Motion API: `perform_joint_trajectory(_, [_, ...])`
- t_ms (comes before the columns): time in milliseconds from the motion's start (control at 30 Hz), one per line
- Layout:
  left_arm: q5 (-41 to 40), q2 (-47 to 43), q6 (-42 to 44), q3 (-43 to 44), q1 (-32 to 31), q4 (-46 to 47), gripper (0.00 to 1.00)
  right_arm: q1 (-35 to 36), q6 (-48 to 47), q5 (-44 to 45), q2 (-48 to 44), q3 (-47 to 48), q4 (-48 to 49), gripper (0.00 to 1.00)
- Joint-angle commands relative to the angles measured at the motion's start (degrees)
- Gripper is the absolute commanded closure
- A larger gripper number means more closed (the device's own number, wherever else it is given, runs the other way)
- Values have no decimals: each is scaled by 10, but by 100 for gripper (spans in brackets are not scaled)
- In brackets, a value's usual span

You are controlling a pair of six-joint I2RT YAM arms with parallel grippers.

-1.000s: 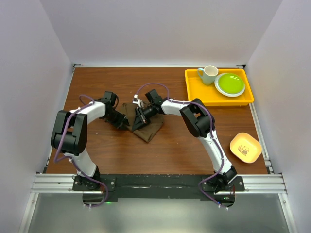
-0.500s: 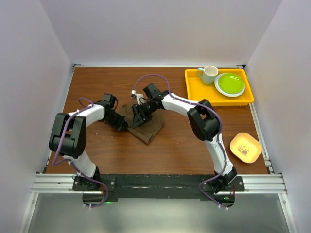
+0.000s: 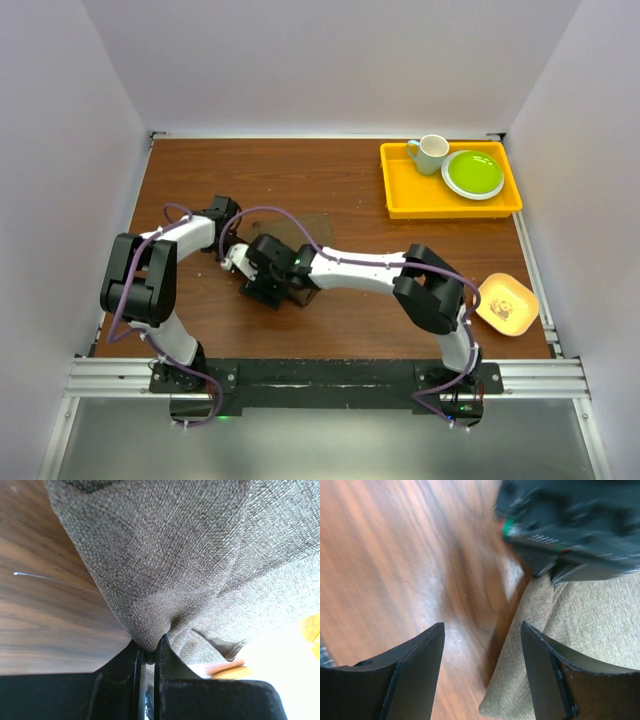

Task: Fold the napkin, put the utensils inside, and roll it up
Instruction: Roll the napkin with the utensil

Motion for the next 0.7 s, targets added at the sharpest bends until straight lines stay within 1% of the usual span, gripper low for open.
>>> perform_joint_trajectory(0, [-3,2,6,1,-3,-56,100,2,-38,161,-3,-28,78,34])
perform_joint_trajectory(67, [-3,1,3,-2,-3,-60,100,5,-32,179,5,-35,102,34])
perform_joint_trajectory(167, [-5,-7,-1,-8,-3,-61,100,9,-26,195,25,-34,111,36])
perform_joint_trajectory(333, [-1,-5,-6,-10,-3,-68,100,9,-17,203,51,-31,128,39])
perform_joint_trajectory(467, [8,0,-12,-7,-3,-63,100,10,-8,191,66,-26,130,45])
perform_joint_trajectory(533, [7,2,-14,-3,-3,-66,100,11,-3,183,55,-36,138,45])
perform_joint_trajectory(600, [2,7,-11,5,-3,-71,100,11,7,174,37,-63,153,42])
perform_joint_trajectory(667, [-1,8,-10,9,-3,-71,100,11,19,167,15,-62,137,40])
